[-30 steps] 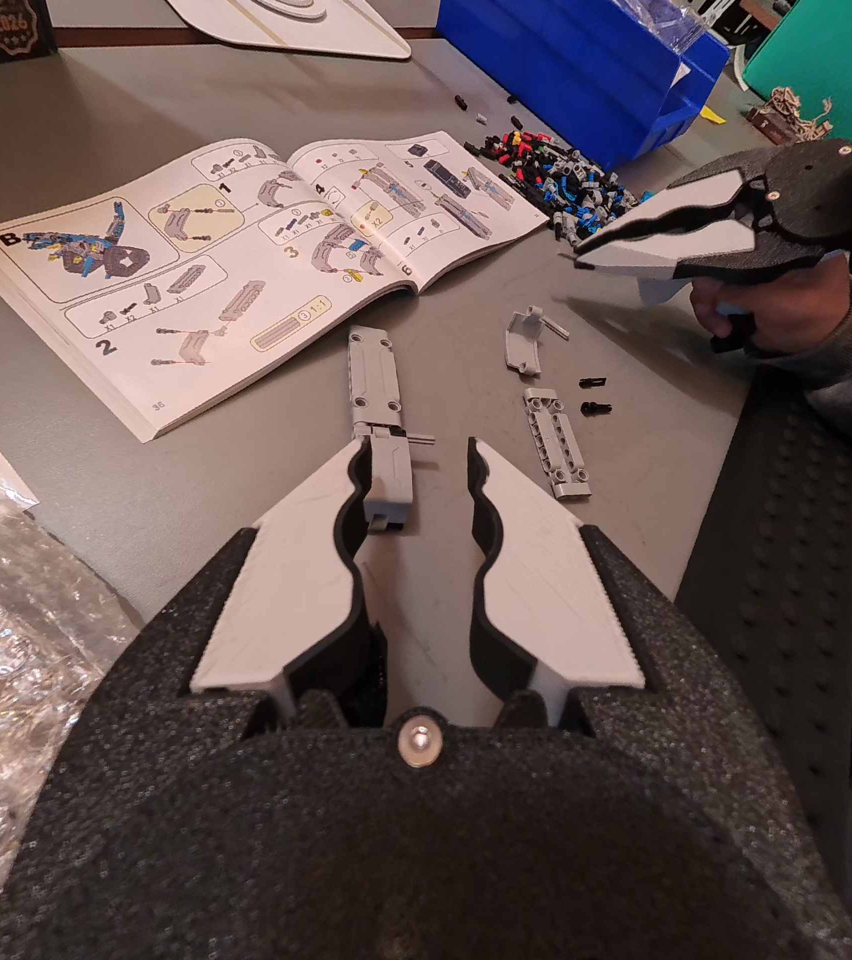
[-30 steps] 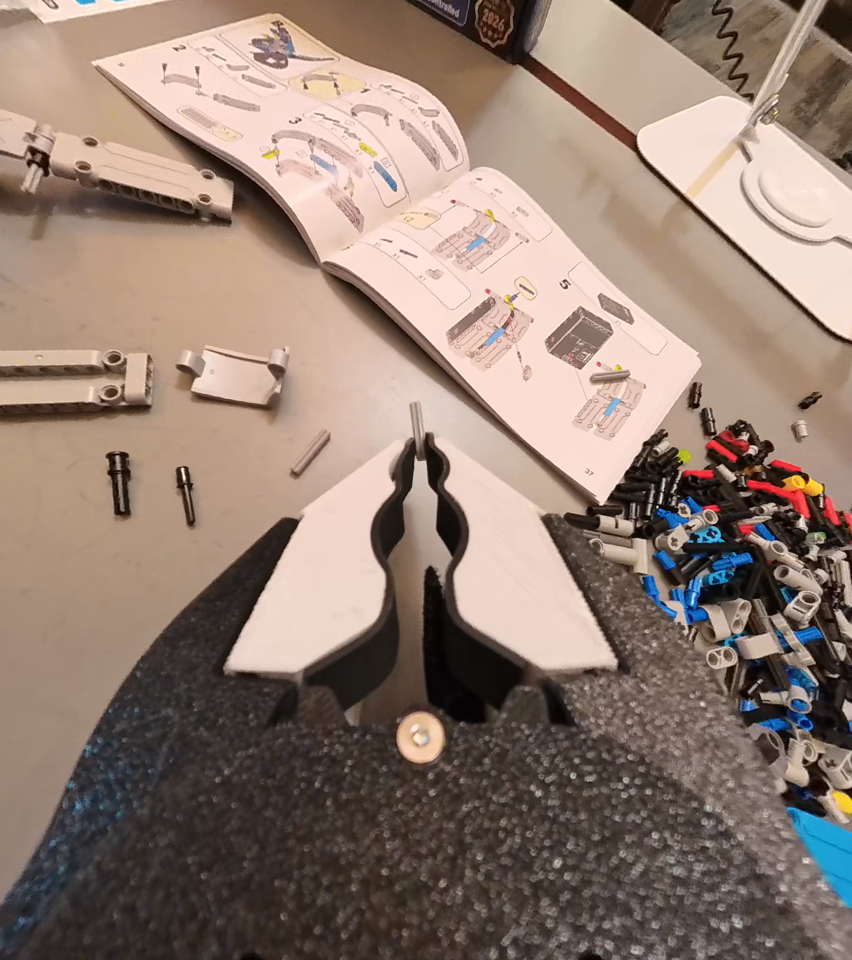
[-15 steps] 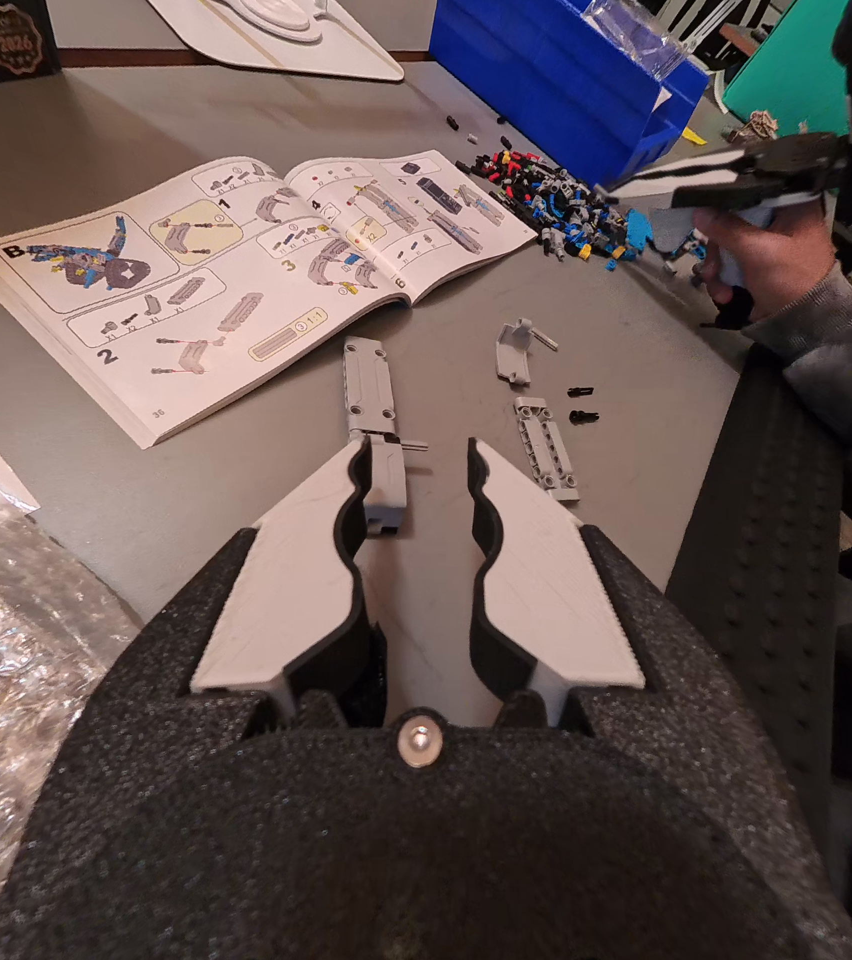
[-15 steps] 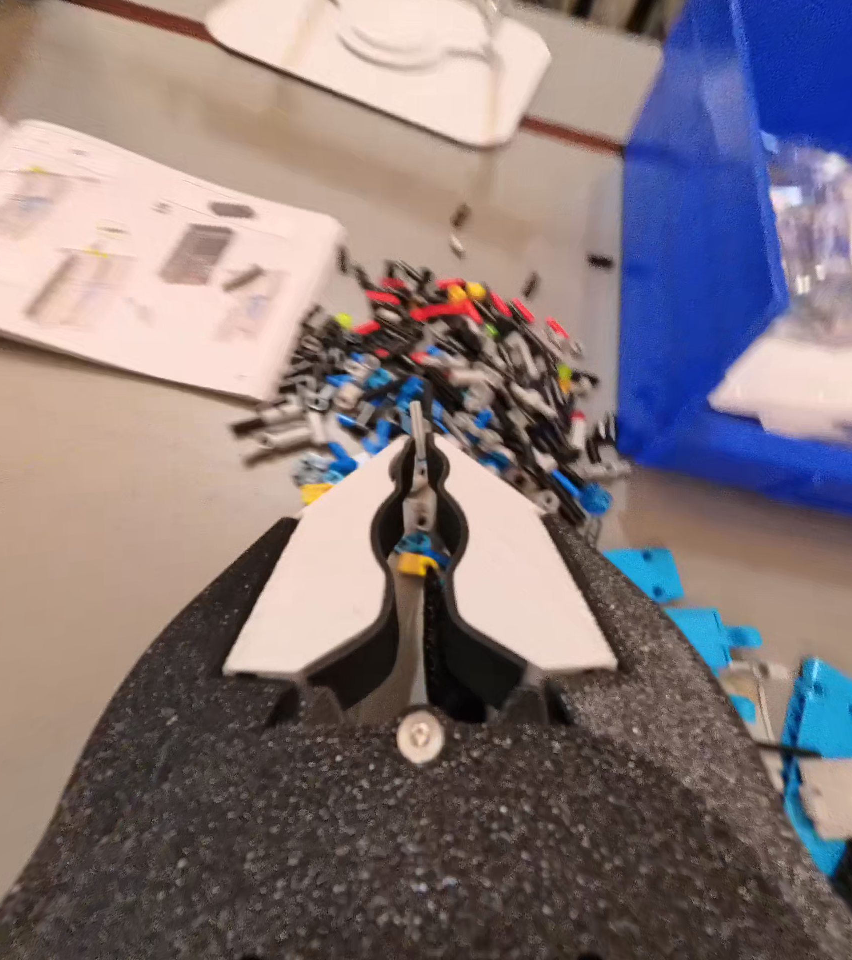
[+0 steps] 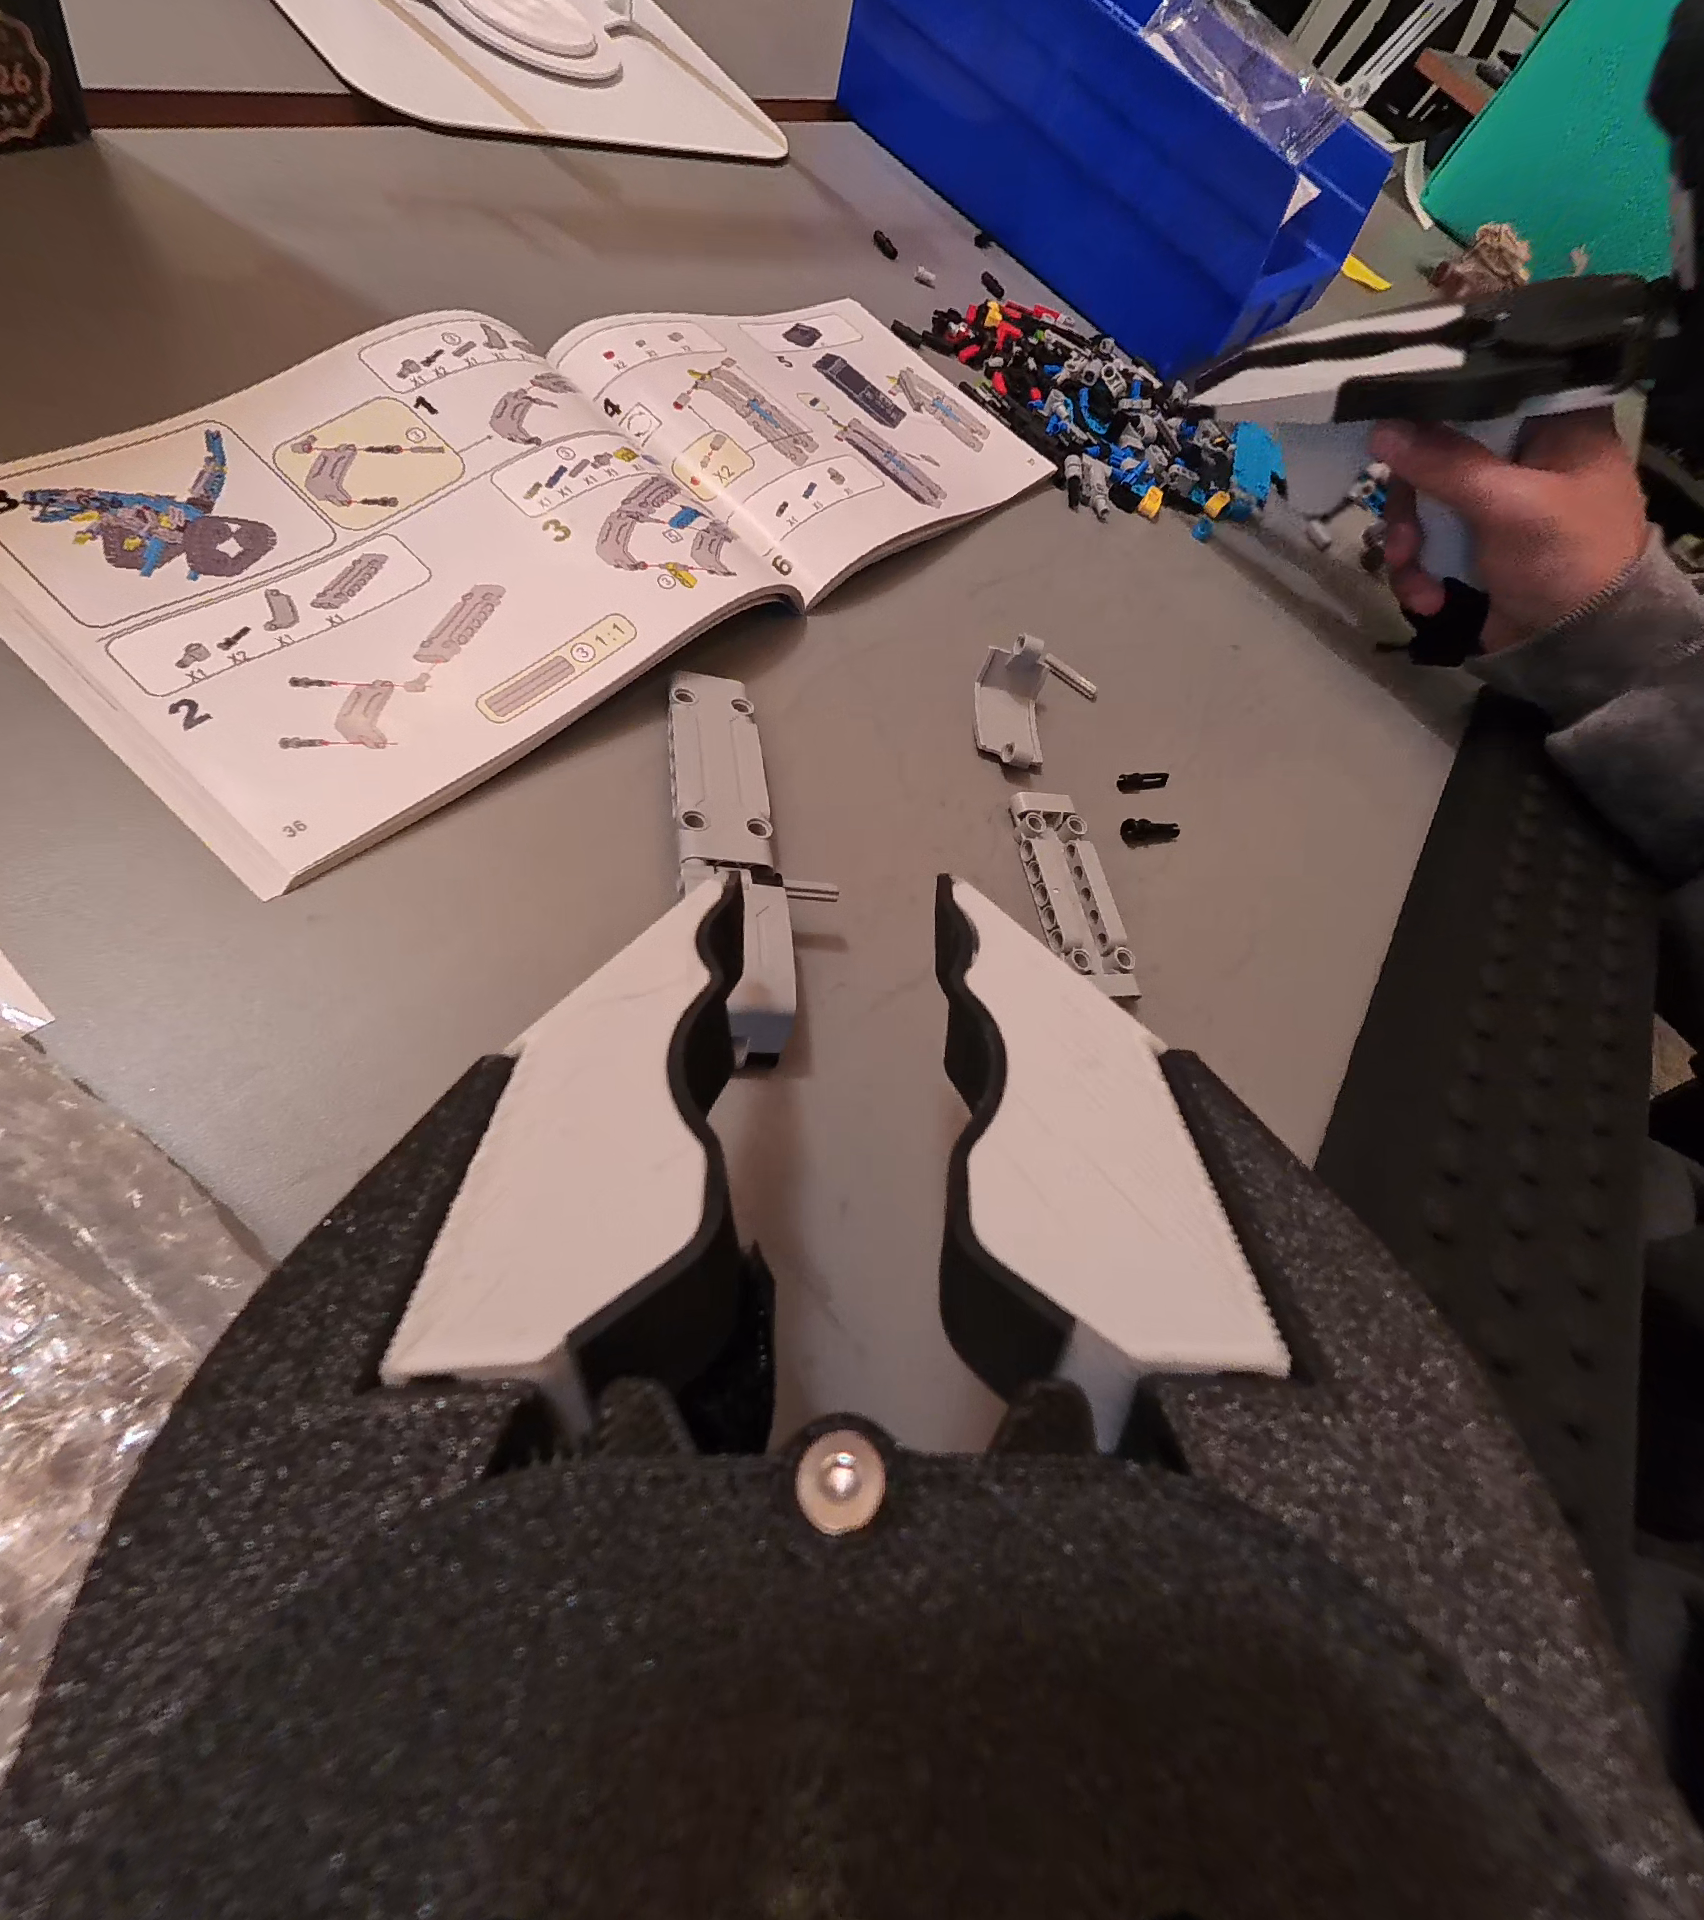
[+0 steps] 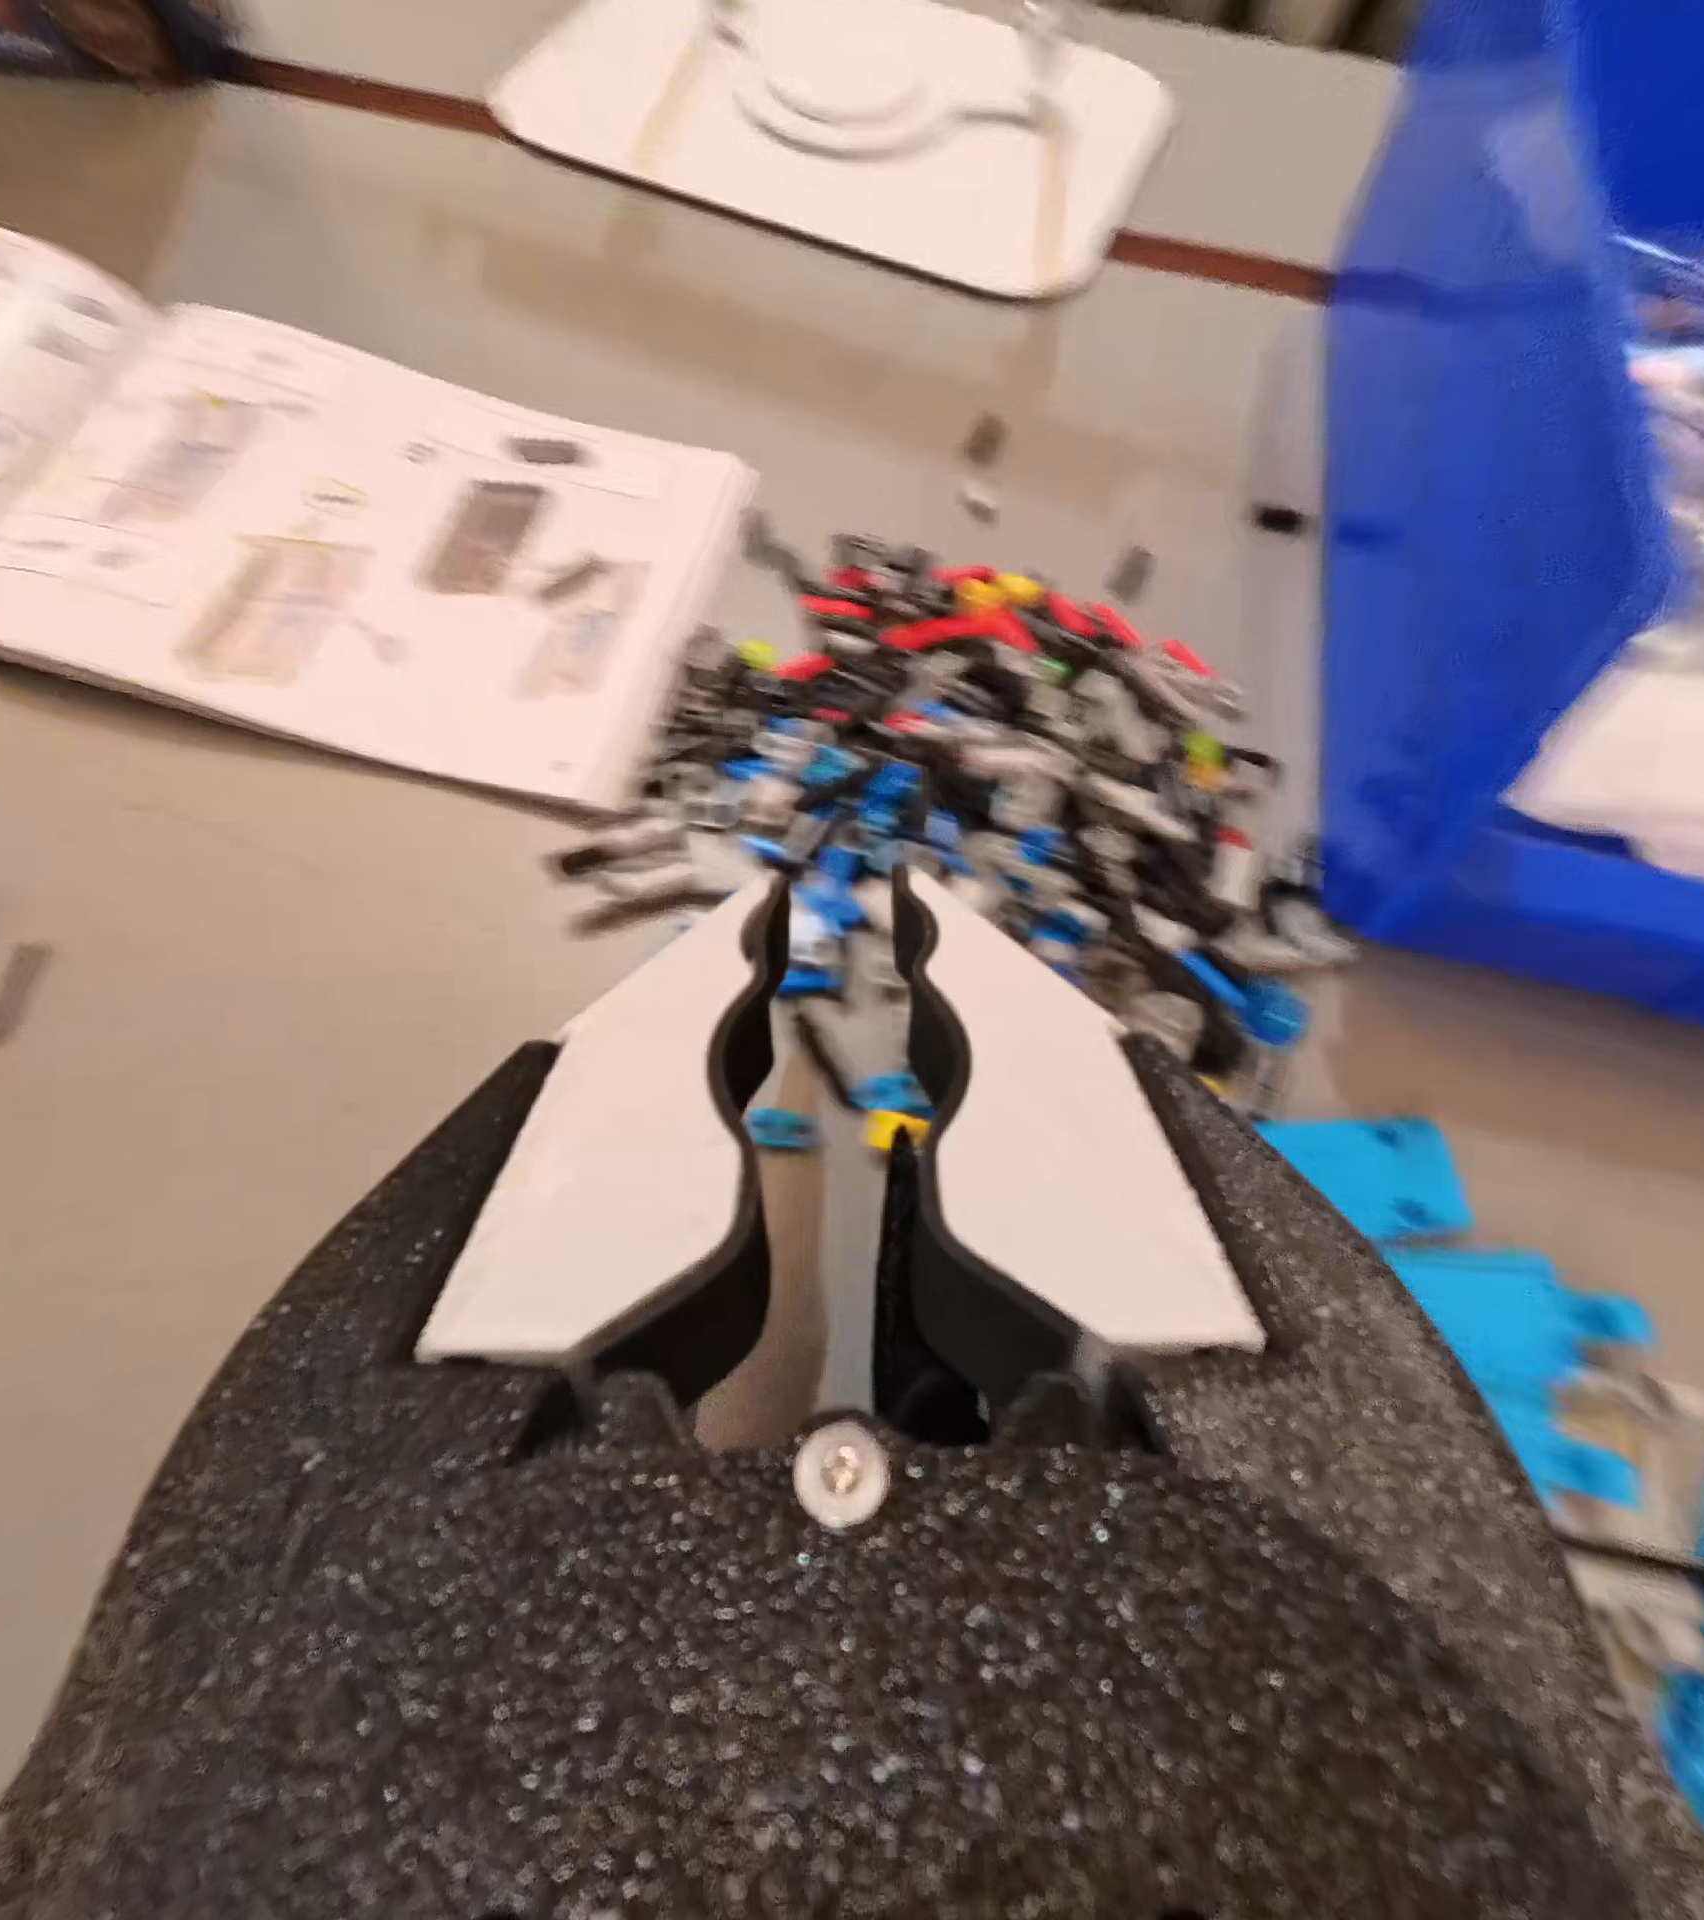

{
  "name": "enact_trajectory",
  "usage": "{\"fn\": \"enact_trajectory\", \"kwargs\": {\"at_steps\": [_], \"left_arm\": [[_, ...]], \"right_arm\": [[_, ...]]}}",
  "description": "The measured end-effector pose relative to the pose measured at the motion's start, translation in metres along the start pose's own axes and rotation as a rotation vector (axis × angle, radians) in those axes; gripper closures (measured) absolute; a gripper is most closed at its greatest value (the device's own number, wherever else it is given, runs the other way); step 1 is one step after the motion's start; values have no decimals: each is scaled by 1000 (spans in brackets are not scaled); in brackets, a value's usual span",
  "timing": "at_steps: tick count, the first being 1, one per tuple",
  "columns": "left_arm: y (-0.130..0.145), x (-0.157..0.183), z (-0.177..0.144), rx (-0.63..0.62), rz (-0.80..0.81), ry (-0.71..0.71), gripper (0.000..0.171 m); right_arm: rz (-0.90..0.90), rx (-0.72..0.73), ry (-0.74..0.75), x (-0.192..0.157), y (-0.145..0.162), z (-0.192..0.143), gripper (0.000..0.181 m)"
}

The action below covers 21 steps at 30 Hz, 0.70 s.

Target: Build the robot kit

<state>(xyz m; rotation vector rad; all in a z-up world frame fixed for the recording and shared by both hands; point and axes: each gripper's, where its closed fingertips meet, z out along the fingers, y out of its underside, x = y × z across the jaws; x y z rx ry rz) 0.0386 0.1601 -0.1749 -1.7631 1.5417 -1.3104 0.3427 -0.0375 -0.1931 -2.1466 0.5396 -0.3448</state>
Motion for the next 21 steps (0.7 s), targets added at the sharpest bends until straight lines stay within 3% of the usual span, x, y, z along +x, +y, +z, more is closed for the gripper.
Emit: {"fn": "enact_trajectory", "kwargs": {"at_steps": [5,7,10,16,17,18,21], "left_arm": [[3,-2,2,-13,-2,-6,136],[3,-2,2,-13,-3,-8,136],[2,-3,1,-8,-6,-6,136],[5,0,3,-19,-15,13,136],[4,1,3,-18,-13,21,136],[4,2,3,-15,-11,25,136],[4,1,3,-17,-9,17,136]], "right_arm": [[-60,-68,-438,-156,4,-8,147],[-71,-85,-449,-182,8,-7,153],[-145,-130,-350,-182,18,4,153],[-185,-178,-340,-180,30,10,158],[-187,-182,-344,-179,30,9,162],[-195,-191,-368,-181,32,7,178],[-193,-201,-353,-166,32,7,179]]}}
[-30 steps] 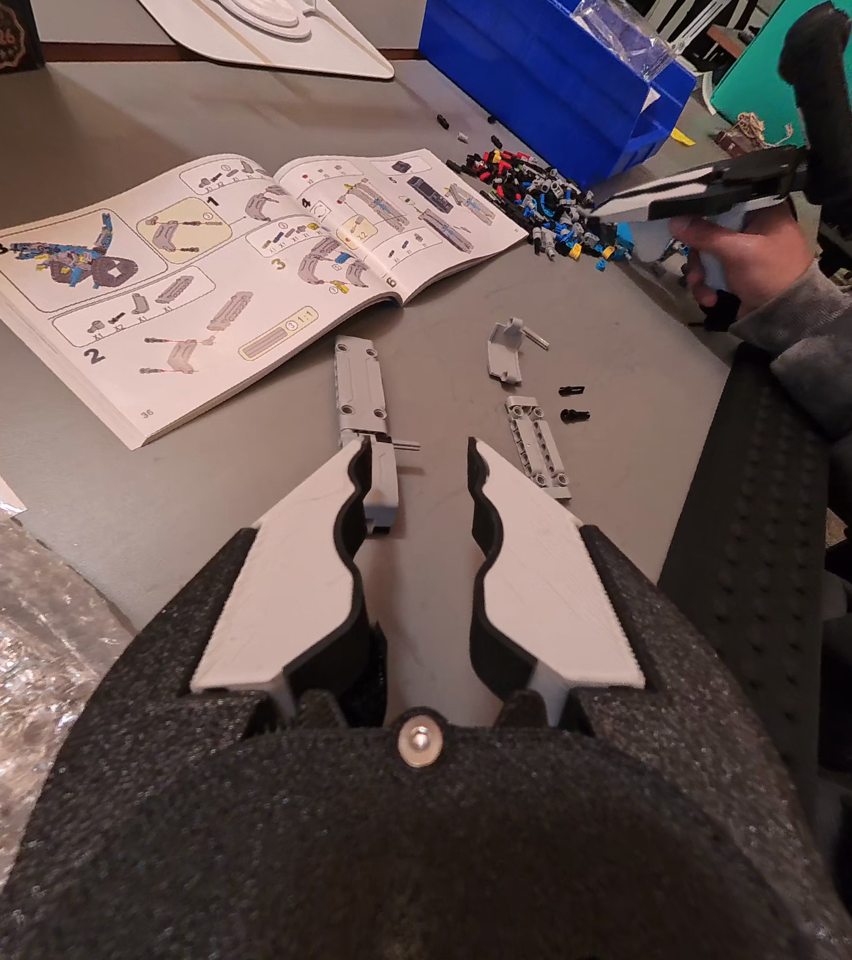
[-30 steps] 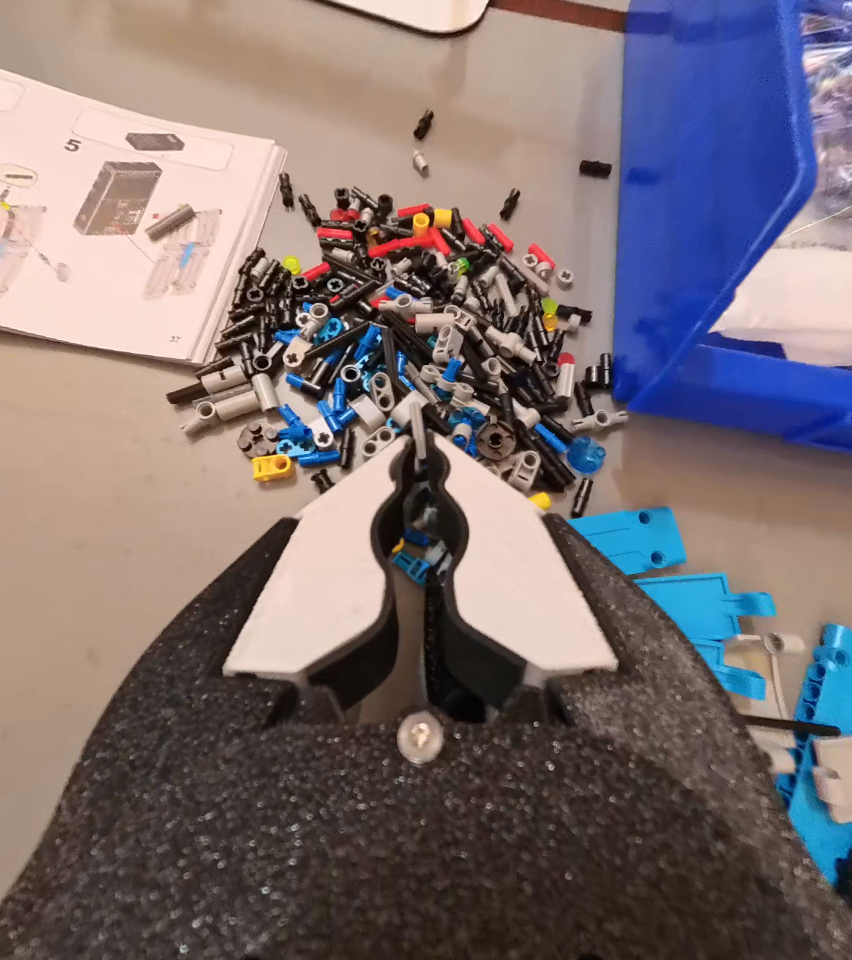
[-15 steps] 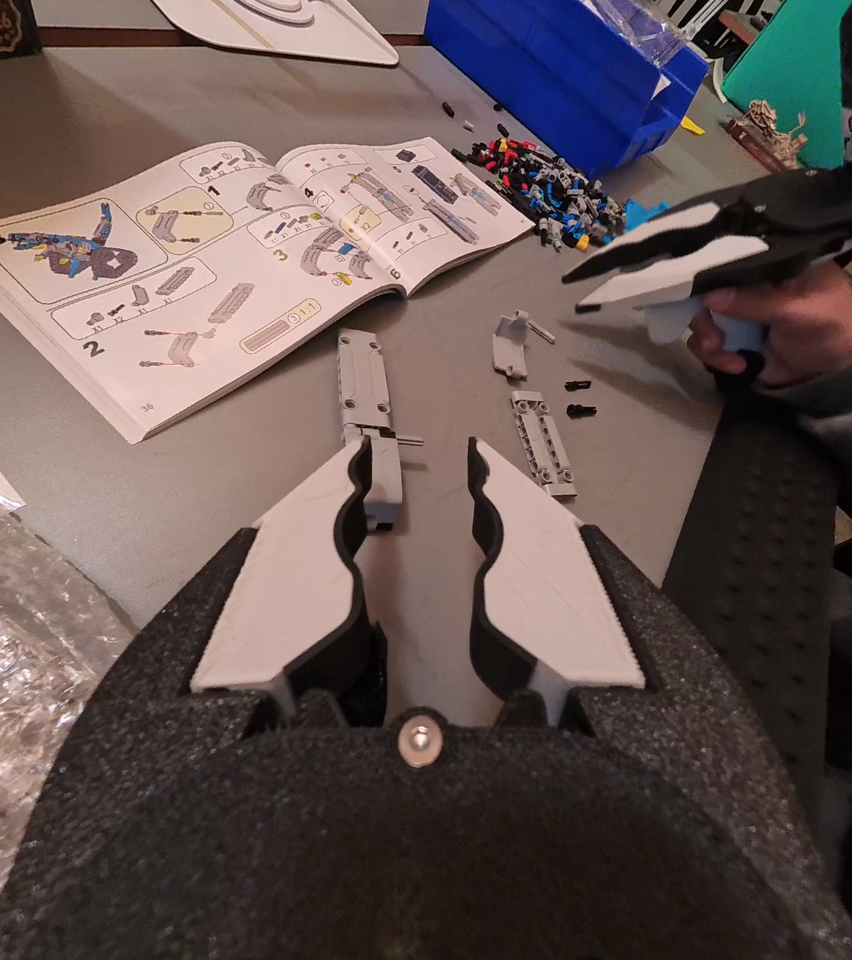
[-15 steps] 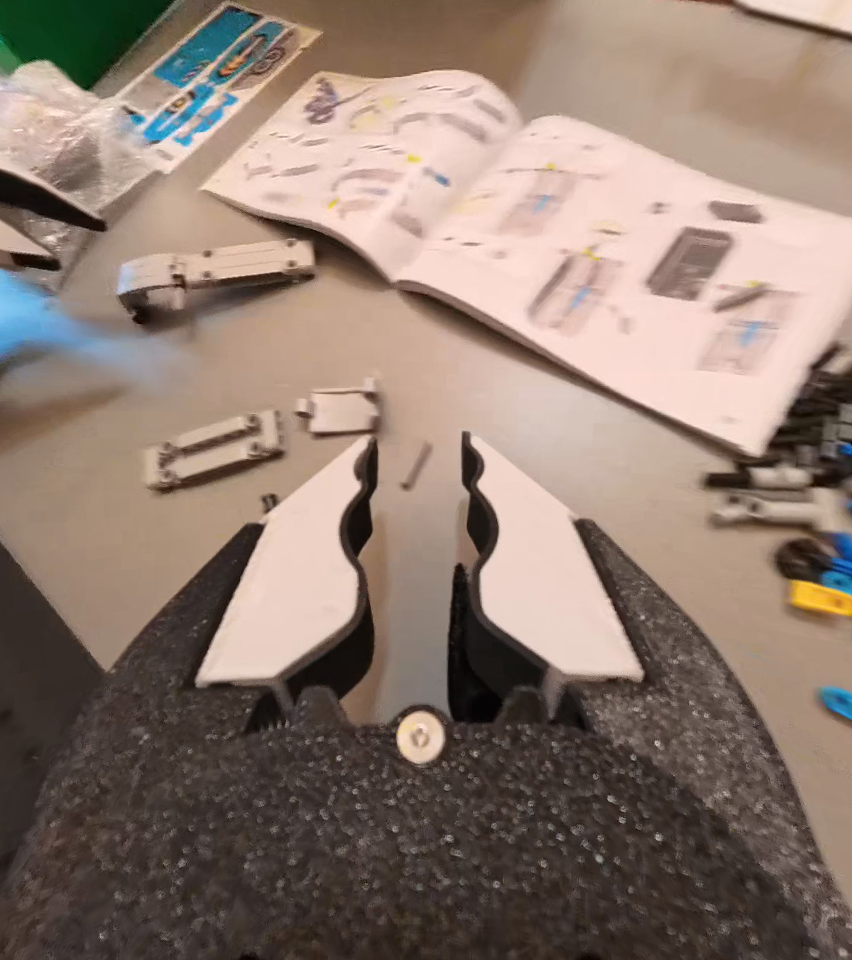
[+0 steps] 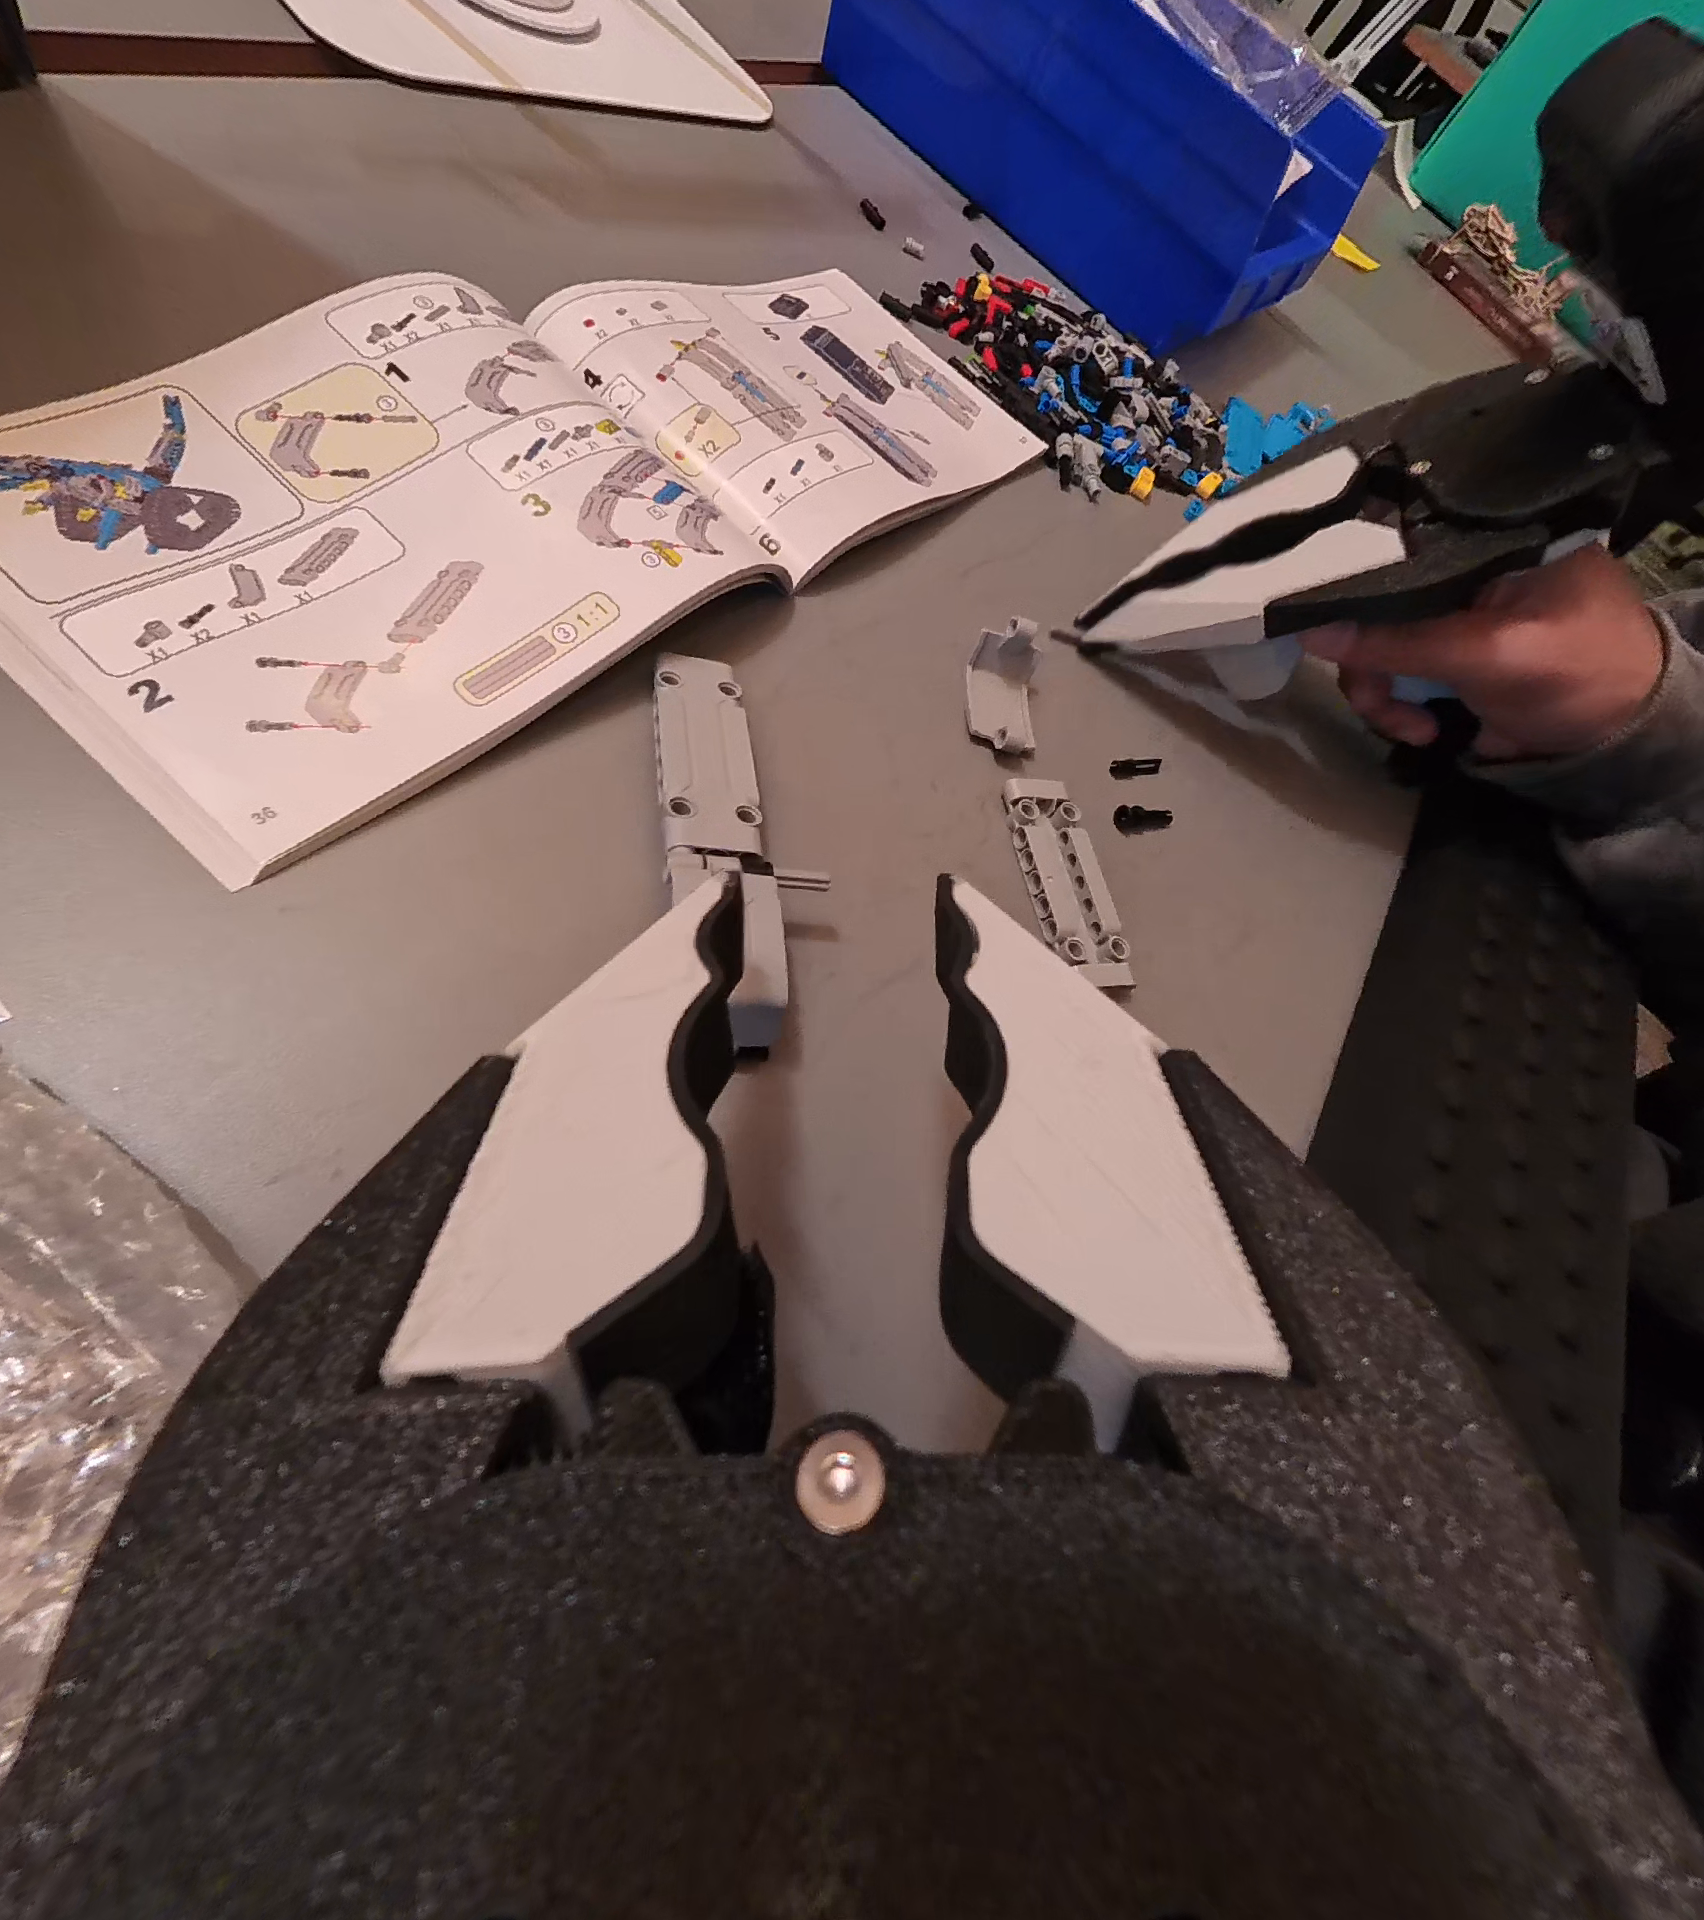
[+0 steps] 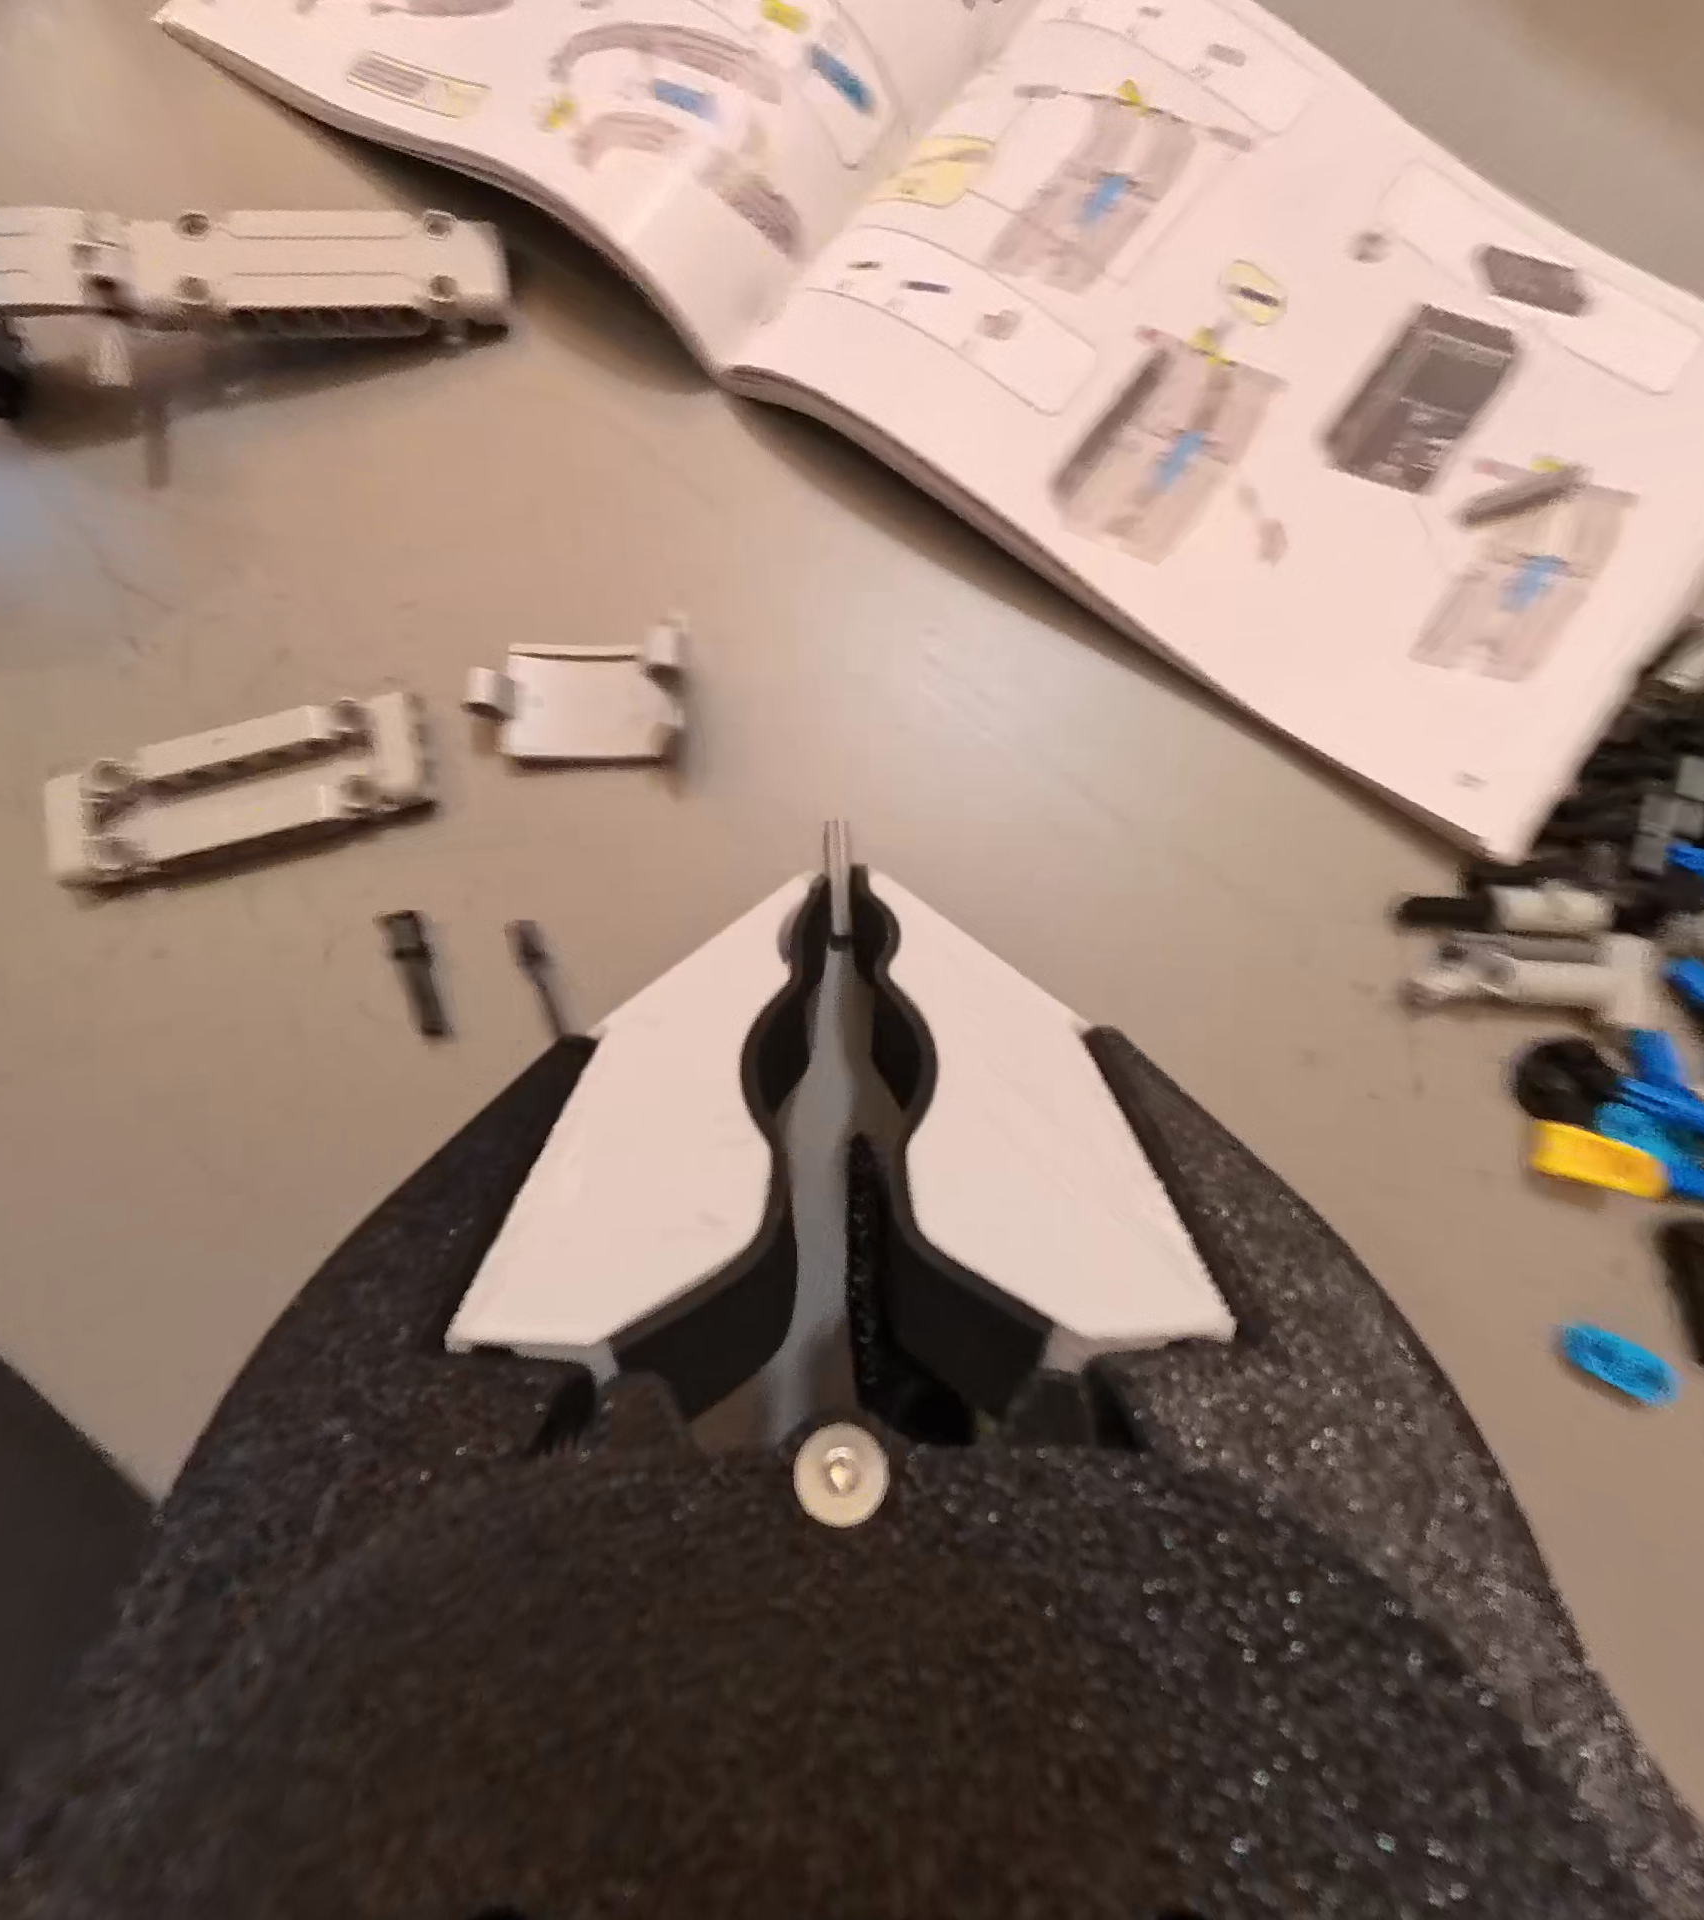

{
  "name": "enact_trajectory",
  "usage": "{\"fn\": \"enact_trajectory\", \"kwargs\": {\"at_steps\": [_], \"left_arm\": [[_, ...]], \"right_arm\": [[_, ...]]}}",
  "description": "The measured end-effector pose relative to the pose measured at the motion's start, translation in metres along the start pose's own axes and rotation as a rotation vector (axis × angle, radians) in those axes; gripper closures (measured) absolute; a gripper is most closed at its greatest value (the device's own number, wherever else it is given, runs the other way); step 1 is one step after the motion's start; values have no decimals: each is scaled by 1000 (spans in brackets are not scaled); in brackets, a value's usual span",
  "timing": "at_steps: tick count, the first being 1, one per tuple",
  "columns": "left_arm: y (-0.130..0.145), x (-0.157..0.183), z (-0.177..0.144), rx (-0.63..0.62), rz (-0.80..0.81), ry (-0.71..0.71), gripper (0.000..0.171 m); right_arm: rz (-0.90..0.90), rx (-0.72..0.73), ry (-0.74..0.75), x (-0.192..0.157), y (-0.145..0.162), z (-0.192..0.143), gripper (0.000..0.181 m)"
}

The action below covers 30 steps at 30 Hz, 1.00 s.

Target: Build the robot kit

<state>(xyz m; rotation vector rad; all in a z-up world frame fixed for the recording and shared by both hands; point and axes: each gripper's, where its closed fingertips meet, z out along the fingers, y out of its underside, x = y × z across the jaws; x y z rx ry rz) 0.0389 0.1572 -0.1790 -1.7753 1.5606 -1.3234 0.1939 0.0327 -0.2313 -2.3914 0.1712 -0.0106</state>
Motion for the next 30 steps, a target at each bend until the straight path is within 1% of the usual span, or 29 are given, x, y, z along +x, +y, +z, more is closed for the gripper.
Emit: {"fn": "enact_trajectory", "kwargs": {"at_steps": [1,3,6,8,10,11,12,13,14,16,18,22,25,28,30], "left_arm": [[0,-1,0,-1,-5,-1,136],[0,-1,-1,3,-12,-1,136],[-1,1,-1,5,-11,5,136],[-1,2,-1,3,-8,8,136],[0,2,0,-1,-9,11,136],[0,2,0,-2,-9,11,136],[0,2,-1,-1,-10,10,136],[-1,2,-1,2,-9,9,136],[-1,2,-2,4,-8,7,136],[-2,1,-2,8,-8,4,136],[-3,1,-3,10,-8,3,136],[-3,2,-4,10,-1,2,136],[-4,3,-5,12,1,6,136],[-4,5,-5,13,2,14,136],[-4,6,-5,13,6,13,136]], "right_arm": [[1,0,56,18,2,-5,179],[39,25,178,65,5,-23,179],[182,104,310,136,11,-55,179],[236,87,373,167,25,-64,179],[265,42,412,183,39,-63,179],[284,21,431,187,44,-61,178],[290,30,440,188,43,-60,172],[279,56,449,188,35,-61,165],[261,100,454,187,22,-64,164],[219,179,399,175,-8,-60,160],[203,152,364,167,-19,-44,157],[236,87,330,167,-13,-20,157],[261,95,320,169,-11,-15,158],[238,87,355,174,-9,-14,166],[229,73,337,172,-7,-9,169]]}}
